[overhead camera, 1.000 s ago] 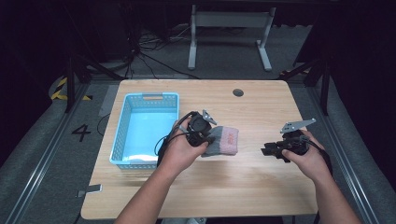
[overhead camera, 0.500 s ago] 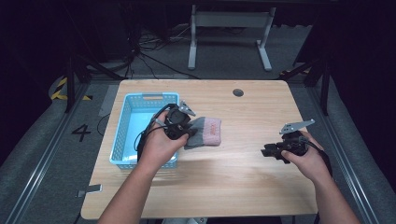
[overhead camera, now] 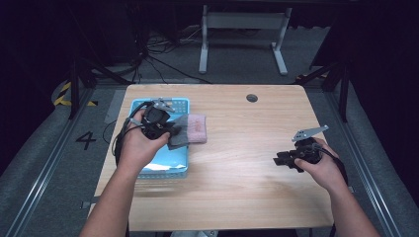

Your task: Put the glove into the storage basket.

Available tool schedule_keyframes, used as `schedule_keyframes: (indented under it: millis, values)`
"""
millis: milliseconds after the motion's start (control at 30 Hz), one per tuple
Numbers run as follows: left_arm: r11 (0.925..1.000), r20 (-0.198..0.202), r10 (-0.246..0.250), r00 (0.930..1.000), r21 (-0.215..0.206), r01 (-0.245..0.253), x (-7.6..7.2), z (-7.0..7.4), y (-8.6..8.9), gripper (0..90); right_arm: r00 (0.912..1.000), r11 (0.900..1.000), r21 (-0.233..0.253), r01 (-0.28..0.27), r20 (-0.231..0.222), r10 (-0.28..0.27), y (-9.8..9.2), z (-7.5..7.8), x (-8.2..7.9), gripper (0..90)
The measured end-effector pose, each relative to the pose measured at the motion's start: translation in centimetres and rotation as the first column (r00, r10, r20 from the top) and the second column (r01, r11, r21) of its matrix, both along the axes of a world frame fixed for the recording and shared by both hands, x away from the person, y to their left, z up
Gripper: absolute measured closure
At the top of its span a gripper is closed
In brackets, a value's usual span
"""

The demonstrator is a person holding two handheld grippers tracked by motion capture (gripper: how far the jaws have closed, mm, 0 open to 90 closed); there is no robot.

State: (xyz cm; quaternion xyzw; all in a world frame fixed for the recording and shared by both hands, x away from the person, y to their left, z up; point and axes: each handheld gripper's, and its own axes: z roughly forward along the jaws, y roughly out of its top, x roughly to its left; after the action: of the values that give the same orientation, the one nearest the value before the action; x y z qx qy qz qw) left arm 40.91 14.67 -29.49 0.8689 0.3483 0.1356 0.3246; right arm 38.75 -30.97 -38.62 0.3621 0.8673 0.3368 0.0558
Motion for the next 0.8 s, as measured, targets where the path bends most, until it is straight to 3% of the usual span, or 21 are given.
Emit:
schedule_keyframes:
  millis: [600, 800]
  values:
    - [0.9984, -0.025, 0.036, 0.999, 0.045, -0.035, 1.8, -1.6, 4.9, 77.5, 0.9998, 1.0, -0.011, -0.01, -0.015, 0.01, 0.6, -0.5, -0.3, 66.8]
    - [0.9966, -0.064, 0.029, 0.9975, 0.079, -0.024, 3.2, -3.5, 5.3, 77.5, 0.9997, 1.0, -0.018, -0.01, -0.024, 0.01, 0.8, -0.9, -0.4, 66.6]
